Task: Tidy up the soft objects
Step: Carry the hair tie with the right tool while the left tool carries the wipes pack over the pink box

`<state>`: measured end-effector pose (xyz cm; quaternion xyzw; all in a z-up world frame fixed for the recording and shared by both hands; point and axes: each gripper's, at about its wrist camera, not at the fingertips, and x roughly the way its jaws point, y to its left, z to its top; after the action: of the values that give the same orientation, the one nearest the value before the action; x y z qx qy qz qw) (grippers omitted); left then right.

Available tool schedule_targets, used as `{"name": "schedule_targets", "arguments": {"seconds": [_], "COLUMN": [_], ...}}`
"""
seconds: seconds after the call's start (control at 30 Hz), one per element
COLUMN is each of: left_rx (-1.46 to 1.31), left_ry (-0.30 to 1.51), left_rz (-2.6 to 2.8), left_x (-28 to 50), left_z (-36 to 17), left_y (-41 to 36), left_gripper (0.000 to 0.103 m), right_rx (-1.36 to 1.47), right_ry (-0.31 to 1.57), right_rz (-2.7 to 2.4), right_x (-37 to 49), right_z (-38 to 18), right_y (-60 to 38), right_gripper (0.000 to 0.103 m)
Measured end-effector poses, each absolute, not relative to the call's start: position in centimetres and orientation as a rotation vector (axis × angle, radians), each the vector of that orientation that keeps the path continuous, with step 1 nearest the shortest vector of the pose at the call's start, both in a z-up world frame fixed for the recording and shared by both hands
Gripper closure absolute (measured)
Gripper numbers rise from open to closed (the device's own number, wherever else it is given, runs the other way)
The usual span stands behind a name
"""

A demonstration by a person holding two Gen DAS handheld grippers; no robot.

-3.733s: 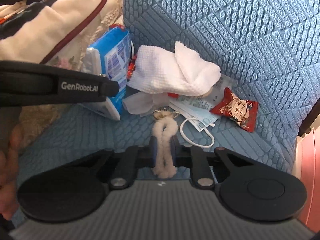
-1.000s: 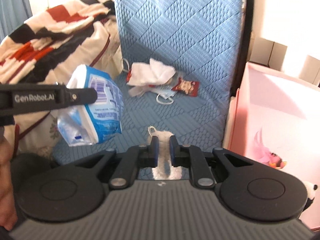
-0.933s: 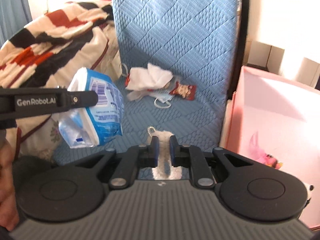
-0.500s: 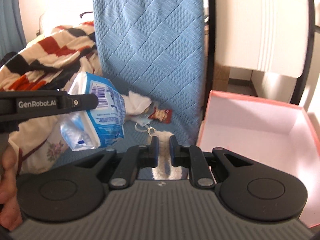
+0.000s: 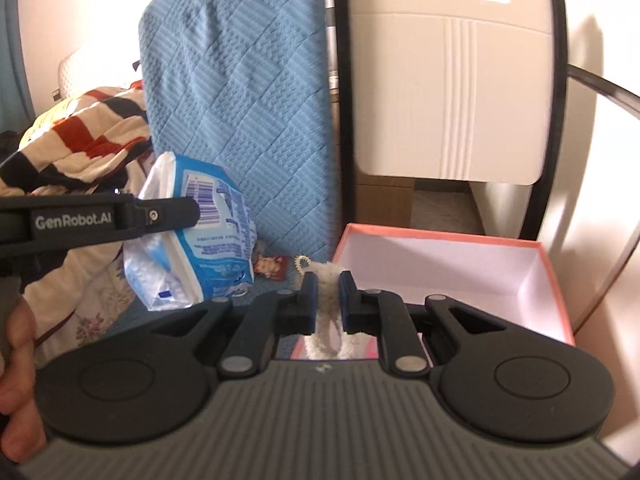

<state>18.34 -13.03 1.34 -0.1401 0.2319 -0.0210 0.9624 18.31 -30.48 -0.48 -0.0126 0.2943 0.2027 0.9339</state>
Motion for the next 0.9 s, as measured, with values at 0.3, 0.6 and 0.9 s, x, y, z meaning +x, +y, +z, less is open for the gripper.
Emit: {"name": "schedule_targets", "arguments": {"seconds": [0.3, 0.6, 0.9], "left_rx": [-0.303, -0.253, -0.244], "left_ry": [0.471, 0.525, 0.683], "left_rz": [-0.113, -0.150, -0.194], "left_x": [22.2, 26.3, 30.1], "left_z": [2.0, -0.4, -8.0], "left_y": [-18.7, -23.2, -26.1], "left_gripper": [0.085, 0.085, 0.085], "right_rx": [-0.013, 0.012, 0.006], "right_ry": [0.593, 0.621, 0.747], "right_rz": [0.394, 0.324, 0.267], "right_x": [19.9, 22.8, 24.3], "right_z": [1.0, -1.1, -7.8], "right_y": [-35.3, -39.5, -41.8], "right_gripper": [0.088, 0.088, 0.088]}}
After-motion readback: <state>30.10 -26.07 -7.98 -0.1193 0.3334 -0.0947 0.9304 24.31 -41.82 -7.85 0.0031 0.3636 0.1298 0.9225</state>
